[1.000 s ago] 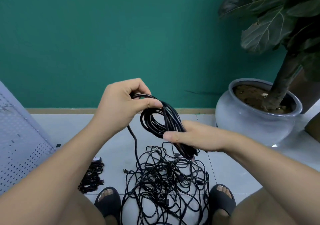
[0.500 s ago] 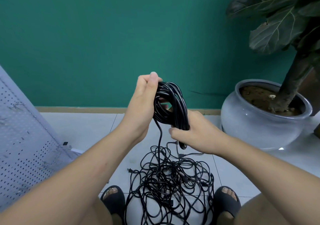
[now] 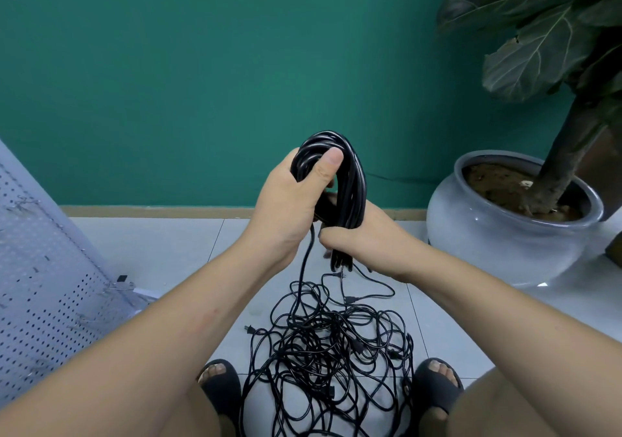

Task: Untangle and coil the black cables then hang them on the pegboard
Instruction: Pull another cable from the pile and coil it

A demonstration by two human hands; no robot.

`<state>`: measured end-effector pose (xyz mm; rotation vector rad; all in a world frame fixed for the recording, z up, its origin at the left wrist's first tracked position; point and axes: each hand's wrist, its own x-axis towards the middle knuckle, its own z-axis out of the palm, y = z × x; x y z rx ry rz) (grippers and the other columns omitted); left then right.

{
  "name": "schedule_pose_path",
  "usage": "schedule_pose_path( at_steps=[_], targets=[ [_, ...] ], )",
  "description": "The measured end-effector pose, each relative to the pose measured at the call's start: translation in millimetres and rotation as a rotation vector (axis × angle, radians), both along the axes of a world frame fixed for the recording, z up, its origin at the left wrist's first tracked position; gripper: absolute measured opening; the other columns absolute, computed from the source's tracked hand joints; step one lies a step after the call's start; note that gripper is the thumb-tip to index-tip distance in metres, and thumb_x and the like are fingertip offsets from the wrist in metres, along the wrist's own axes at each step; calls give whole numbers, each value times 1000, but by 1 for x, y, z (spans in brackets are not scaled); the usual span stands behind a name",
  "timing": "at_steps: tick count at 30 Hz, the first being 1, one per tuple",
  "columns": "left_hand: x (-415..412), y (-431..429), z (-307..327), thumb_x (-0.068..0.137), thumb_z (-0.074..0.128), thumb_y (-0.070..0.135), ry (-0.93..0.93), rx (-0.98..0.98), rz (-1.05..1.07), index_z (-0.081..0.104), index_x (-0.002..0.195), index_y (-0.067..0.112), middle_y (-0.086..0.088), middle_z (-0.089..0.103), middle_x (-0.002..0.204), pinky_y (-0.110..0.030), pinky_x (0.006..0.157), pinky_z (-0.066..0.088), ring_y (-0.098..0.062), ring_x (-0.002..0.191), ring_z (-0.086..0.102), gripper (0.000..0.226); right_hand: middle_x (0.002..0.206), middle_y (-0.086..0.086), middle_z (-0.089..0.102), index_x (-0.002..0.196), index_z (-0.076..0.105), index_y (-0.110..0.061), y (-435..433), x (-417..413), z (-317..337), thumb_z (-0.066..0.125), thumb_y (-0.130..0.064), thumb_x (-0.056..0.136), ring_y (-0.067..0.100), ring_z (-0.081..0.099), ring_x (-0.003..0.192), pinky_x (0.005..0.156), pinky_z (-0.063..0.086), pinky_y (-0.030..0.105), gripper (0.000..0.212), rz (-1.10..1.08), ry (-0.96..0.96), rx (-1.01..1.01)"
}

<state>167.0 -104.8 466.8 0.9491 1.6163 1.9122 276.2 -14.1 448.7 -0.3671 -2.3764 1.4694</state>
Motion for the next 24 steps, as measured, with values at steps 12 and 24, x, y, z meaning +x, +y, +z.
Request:
schedule_pose_path(
  at_steps=[12, 24],
  targets=[
    [-6, 0, 7, 105, 63, 48, -50, -7, -106, 49, 82, 19, 3, 49, 66, -31, 50, 36, -20, 56, 46, 40, 83, 12, 53, 88, 55, 3, -6, -3, -2, 56, -7, 73, 28, 56, 78, 89, 60, 61, 18, 90, 8, -249],
    [-5, 5, -13, 98, 33, 80, -116, -42, -260, 68, 117, 10, -10, 74, 106, -36, 87, 51, -18, 94, 65, 81, 69, 19, 45, 84, 47, 10, 10, 8, 5, 58, -10, 74, 29, 46, 68, 62, 44, 54, 25, -122, 90, -133]
  ],
)
